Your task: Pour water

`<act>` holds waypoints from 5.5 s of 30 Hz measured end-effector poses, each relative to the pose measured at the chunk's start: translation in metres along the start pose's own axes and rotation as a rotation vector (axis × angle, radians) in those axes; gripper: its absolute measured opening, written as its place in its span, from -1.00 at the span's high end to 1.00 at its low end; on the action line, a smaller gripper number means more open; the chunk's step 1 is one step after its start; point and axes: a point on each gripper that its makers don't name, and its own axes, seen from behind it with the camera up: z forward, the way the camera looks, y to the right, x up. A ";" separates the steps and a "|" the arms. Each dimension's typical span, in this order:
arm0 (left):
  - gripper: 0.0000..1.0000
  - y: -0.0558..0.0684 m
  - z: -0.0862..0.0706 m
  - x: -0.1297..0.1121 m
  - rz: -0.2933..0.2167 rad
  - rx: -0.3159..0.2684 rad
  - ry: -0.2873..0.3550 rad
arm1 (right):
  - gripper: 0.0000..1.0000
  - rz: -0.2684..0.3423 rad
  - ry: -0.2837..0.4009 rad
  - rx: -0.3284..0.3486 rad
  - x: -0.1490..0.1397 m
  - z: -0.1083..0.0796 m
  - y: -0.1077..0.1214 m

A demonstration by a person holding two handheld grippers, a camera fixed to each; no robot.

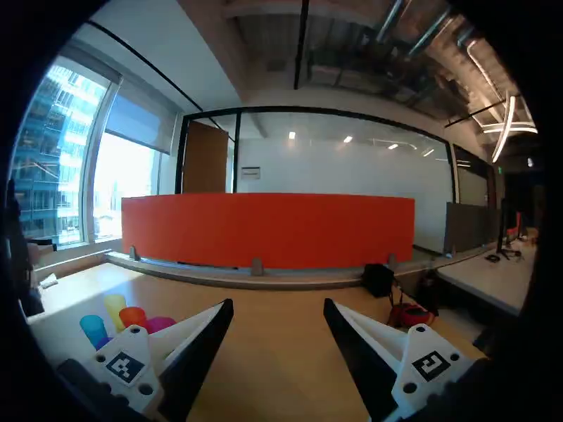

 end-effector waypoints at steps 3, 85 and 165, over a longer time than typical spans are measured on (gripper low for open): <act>-0.86 -0.001 0.004 0.017 0.001 -0.004 0.003 | -0.99 0.000 0.000 0.003 0.012 0.001 -0.002; -0.86 0.103 -0.004 0.060 0.096 -0.615 -0.191 | -0.99 -0.107 -0.180 0.685 0.067 -0.017 -0.131; -0.86 0.131 -0.007 -0.186 0.212 -0.736 -0.588 | -0.99 -0.274 -0.563 0.757 -0.191 -0.009 -0.149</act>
